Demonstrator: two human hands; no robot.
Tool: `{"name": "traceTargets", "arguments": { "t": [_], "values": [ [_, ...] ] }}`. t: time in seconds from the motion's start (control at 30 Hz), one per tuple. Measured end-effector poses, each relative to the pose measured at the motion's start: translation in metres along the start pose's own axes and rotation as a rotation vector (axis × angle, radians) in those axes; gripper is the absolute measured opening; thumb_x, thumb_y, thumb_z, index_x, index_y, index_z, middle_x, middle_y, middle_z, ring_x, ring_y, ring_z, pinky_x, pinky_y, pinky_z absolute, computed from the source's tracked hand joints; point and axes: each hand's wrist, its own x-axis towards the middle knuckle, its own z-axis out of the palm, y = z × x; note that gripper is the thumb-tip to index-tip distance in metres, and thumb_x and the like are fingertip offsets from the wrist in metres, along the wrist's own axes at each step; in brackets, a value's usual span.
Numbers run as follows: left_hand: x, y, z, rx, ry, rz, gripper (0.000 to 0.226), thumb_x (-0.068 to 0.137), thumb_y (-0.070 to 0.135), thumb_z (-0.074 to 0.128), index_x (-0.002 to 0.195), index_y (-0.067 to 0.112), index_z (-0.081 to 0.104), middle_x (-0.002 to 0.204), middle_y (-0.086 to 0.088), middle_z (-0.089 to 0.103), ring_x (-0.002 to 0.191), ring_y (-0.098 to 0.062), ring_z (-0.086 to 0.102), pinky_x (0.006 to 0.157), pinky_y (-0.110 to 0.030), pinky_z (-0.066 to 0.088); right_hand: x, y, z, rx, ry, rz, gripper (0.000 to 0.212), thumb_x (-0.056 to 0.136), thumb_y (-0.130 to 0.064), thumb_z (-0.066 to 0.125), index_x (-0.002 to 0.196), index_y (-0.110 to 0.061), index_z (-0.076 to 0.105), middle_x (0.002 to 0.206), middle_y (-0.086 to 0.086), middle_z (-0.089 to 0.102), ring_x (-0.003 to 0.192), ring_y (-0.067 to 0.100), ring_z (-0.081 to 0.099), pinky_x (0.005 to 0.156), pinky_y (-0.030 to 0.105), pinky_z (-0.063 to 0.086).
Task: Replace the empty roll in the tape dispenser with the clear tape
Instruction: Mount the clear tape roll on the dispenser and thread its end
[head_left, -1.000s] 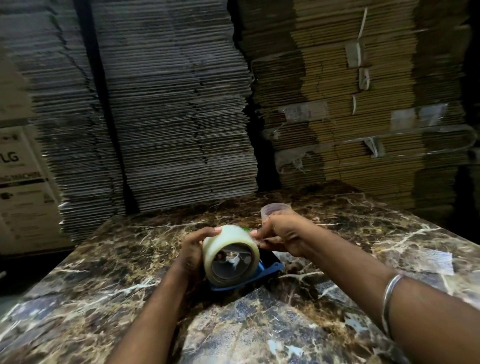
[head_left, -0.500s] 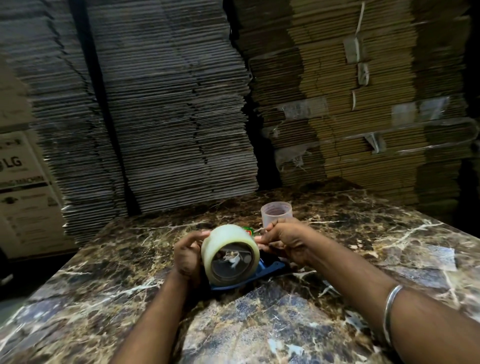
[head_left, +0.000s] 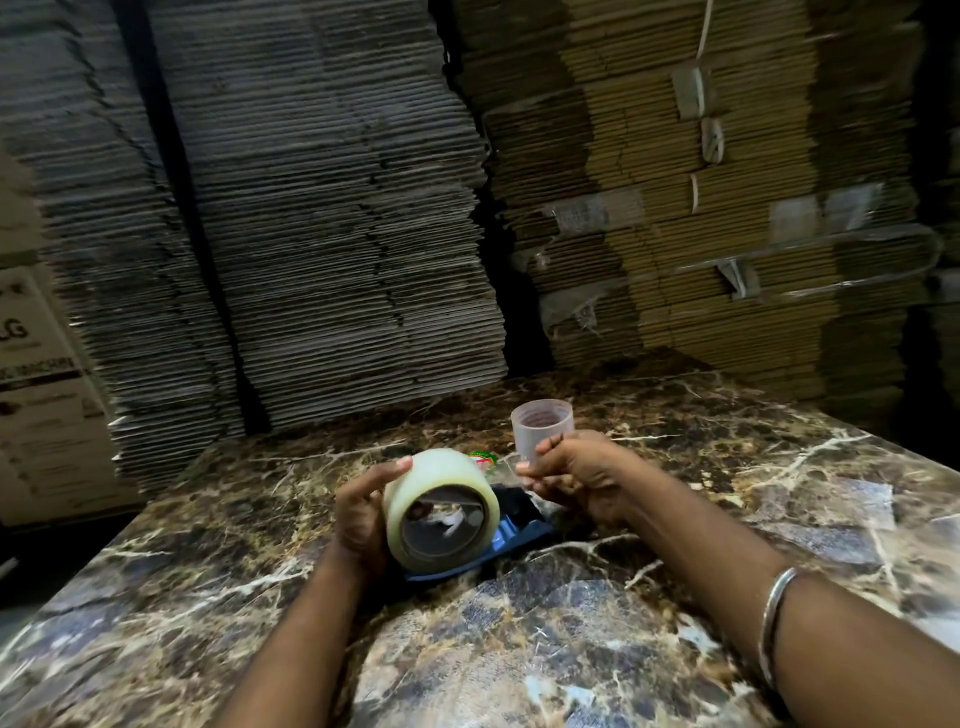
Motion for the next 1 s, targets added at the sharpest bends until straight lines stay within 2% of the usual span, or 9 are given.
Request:
{"name": "traceTargets", "arguments": {
  "t": [0.1,0.17,0.2,0.3,0.43,0.53,0.7,0.8,1.0],
  "values": [
    [0.003,-0.002,-0.006,-0.016,0.033,0.123,0.054,0.088,0.011,0.046,0.04,0.005,0.068,0.042,-0.005,0.063,0.036,-0.017,0.062,0.037,-0.019,0.05,0.0,0.002,-0.001,-0.02,-0.006,-0.01,0.021,0.078,0.013,0.07,0.074,-0.004,0.058,0.062,0.013,0.068,0.053,0.018,0.061,0.049,0.021,0.053],
    [-0.004,-0.001,0.002,0.009,-0.04,0.107,0.024,0.057,0.023,0.073,0.047,0.002,0.071,0.047,-0.009,0.064,0.039,-0.021,0.063,0.041,-0.022,0.053,0.001,0.004,-0.002,-0.036,-0.015,0.008,0.013,0.078,0.009,0.073,0.076,0.0,0.063,0.062,0.011,0.07,0.052,0.016,0.061,0.05,0.02,0.053],
    [-0.005,-0.001,0.003,-0.001,-0.061,0.089,0.024,0.045,0.023,0.073,0.051,0.001,0.072,0.049,-0.011,0.065,0.041,-0.023,0.064,0.043,-0.024,0.054,0.002,0.005,-0.003,-0.032,-0.011,0.016,0.014,0.078,0.01,0.073,0.075,0.0,0.063,0.06,0.01,0.07,0.052,0.015,0.062,0.049,0.019,0.054],
    [0.002,-0.001,-0.004,0.017,-0.03,0.043,0.028,0.06,0.018,0.055,0.064,-0.004,0.073,0.053,-0.017,0.068,0.044,-0.027,0.066,0.046,-0.029,0.057,0.005,0.007,-0.004,-0.004,0.025,0.016,0.027,0.079,0.018,0.066,0.071,-0.005,0.055,0.055,0.011,0.069,0.049,0.017,0.063,0.043,0.02,0.054],
    [0.004,-0.002,-0.005,0.068,-0.017,0.015,0.045,0.037,0.024,0.083,0.071,-0.005,0.076,0.064,-0.02,0.072,0.054,-0.032,0.07,0.057,-0.04,0.059,0.006,0.006,-0.005,-0.009,0.047,0.016,0.033,0.079,0.022,0.062,0.068,-0.007,0.051,0.066,0.016,0.067,0.057,0.022,0.063,0.044,0.022,0.053],
    [0.004,-0.001,-0.005,0.065,-0.012,-0.016,0.028,0.06,0.022,0.065,0.062,-0.003,0.076,0.06,-0.019,0.071,0.05,-0.031,0.069,0.053,-0.038,0.059,0.004,0.004,-0.006,-0.028,0.054,0.031,0.03,0.08,0.022,0.061,0.066,-0.004,0.054,0.068,0.017,0.069,0.063,0.023,0.064,0.051,0.023,0.055],
    [0.005,-0.003,-0.004,0.063,-0.037,-0.054,0.032,0.068,0.024,0.059,0.063,-0.003,0.076,0.063,-0.02,0.072,0.051,-0.031,0.069,0.054,-0.037,0.06,0.0,0.003,-0.009,-0.057,0.047,0.06,0.025,0.085,0.019,0.058,0.069,0.0,0.057,0.067,0.015,0.067,0.06,0.02,0.064,0.047,0.02,0.054],
    [0.002,-0.003,-0.002,0.127,-0.058,-0.045,0.035,0.057,0.032,0.074,0.071,-0.001,0.078,0.068,-0.02,0.073,0.057,-0.031,0.071,0.06,-0.036,0.06,-0.004,0.001,-0.012,-0.07,0.048,0.077,0.018,0.084,0.018,0.059,0.076,0.001,0.058,0.071,0.017,0.069,0.06,0.02,0.065,0.05,0.023,0.056],
    [0.002,-0.001,-0.009,0.042,-0.033,0.036,0.056,0.045,0.029,0.072,0.092,0.002,0.059,0.059,-0.012,0.066,0.051,-0.027,0.063,0.059,-0.03,0.054,-0.006,0.001,-0.01,-0.132,0.06,0.084,0.018,0.085,0.02,0.055,0.087,0.002,0.056,0.072,0.019,0.066,0.061,0.023,0.062,0.051,0.027,0.055]
  ]
}}
